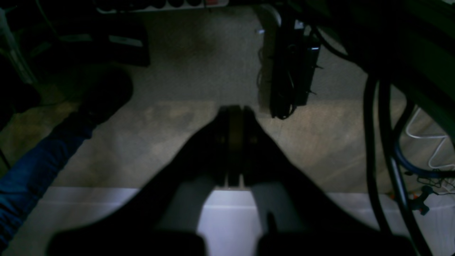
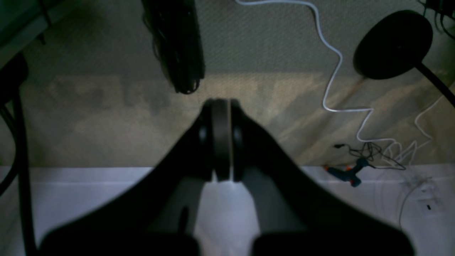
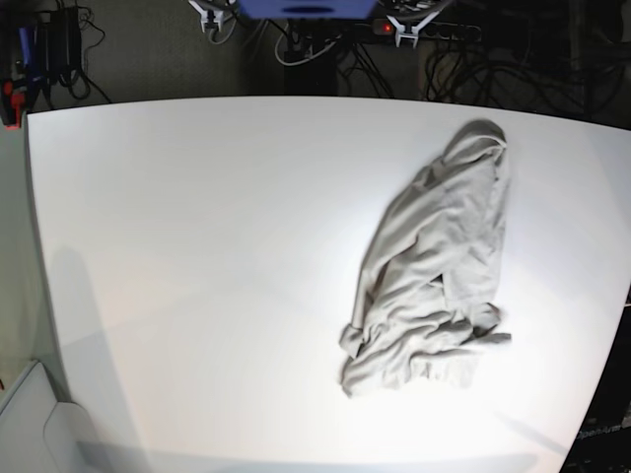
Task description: Layout the t-shirt on the table in an organized manner, then fold the t-shirt properly
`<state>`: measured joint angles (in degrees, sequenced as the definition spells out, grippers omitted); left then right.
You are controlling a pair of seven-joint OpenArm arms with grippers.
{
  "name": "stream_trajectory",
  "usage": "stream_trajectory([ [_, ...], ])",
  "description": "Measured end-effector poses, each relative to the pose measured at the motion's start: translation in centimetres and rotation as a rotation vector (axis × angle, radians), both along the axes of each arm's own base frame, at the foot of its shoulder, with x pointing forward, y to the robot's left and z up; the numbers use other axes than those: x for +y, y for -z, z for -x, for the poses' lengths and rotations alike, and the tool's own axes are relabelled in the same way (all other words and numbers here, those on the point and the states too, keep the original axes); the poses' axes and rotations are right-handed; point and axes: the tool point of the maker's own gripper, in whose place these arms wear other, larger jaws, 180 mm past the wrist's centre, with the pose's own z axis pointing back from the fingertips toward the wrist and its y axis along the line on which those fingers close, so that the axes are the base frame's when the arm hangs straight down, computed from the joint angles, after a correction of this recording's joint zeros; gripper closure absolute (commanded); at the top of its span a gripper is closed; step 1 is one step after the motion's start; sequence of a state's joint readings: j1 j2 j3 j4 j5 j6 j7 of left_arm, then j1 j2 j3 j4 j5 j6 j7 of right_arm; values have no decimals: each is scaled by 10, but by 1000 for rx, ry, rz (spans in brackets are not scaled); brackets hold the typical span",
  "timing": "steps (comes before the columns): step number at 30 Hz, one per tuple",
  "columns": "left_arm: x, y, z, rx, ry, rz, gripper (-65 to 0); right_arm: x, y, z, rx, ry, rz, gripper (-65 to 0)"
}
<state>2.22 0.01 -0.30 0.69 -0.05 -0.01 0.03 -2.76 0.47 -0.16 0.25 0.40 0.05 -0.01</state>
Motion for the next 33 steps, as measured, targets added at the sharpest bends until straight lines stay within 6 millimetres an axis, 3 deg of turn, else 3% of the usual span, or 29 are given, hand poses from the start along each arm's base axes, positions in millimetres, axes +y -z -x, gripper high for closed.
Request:
stream_trajectory([
  [27, 0, 0, 0, 1, 0, 0, -2, 0, 0, 0, -1, 0, 0, 0],
  [33, 1, 0, 7, 7, 0, -1, -2, -3, -1, -8, -66, -2, 5, 0],
])
